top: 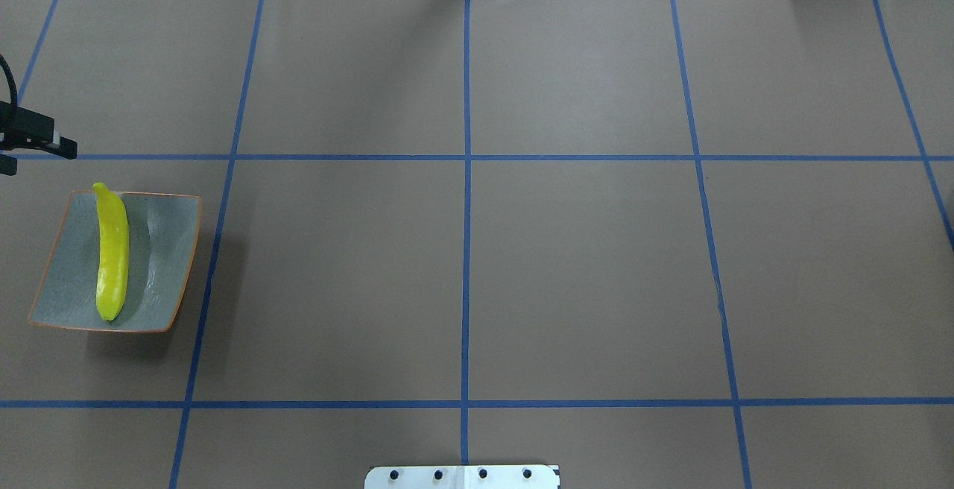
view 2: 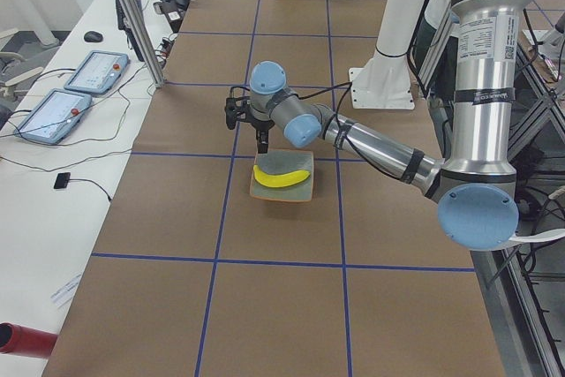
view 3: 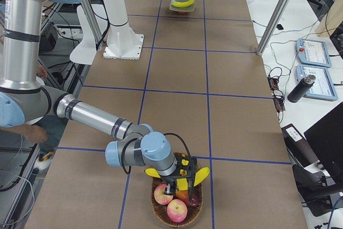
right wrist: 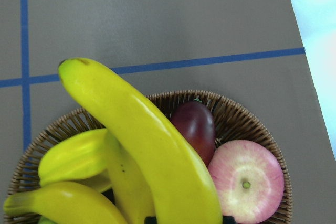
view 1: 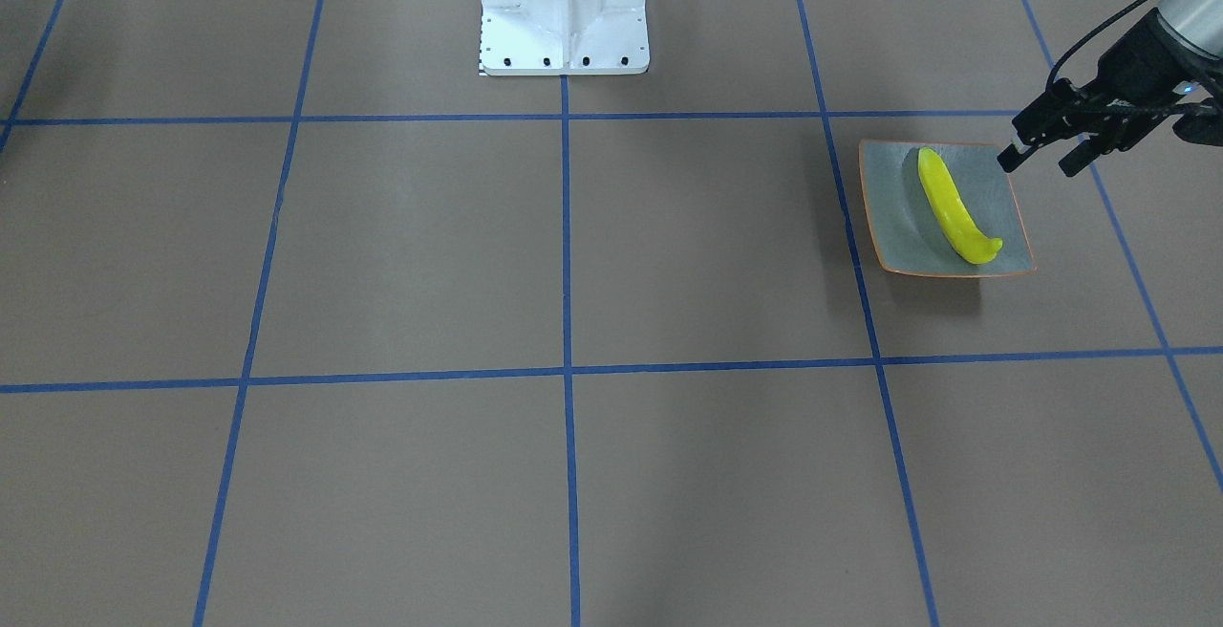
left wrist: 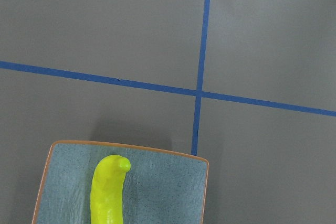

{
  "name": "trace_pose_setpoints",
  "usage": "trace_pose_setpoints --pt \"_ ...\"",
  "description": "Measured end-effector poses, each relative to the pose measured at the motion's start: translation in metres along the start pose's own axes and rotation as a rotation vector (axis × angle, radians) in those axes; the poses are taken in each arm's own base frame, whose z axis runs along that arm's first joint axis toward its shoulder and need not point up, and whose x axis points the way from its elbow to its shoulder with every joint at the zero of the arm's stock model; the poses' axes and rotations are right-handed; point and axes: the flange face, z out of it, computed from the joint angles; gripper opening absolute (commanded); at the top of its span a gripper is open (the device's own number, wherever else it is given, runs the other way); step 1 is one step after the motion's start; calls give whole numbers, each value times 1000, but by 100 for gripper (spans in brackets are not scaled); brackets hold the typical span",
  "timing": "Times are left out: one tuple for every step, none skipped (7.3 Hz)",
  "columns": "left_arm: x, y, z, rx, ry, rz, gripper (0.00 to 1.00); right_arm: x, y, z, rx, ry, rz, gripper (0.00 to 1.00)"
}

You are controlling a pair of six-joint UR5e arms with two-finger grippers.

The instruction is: Transfer all bananas from basket to plate

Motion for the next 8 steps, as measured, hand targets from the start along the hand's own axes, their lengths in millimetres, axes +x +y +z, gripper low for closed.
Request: trace_pose_setpoints --pt "2 -1 1 -4 -3 -4 98 -15 -8 -21 22 -24 -3 0" --pt "11 -6 2 -12 -9 -21 98 -34 -14 -37 36 -74 -4 0" --pt "29 -16 2 -12 -7 -55 98 -57 -19 -49 40 -134 3 0" --pt "55 -32 1 -7 6 -102 98 -93 -25 -60 36 -187 13 0" --pt "84 -49 3 -1 26 -154 98 -139 -31 -70 23 -233 25 0" --pt "119 -64 9 -5 49 -201 98 -191 -41 -80 7 -283 38 0" --pt "156 -74 17 -17 72 -240 98 -251 -59 -90 -19 -345 57 0" --pt "193 -78 24 -34 95 -274 98 -318 -74 -97 -58 -404 79 0"
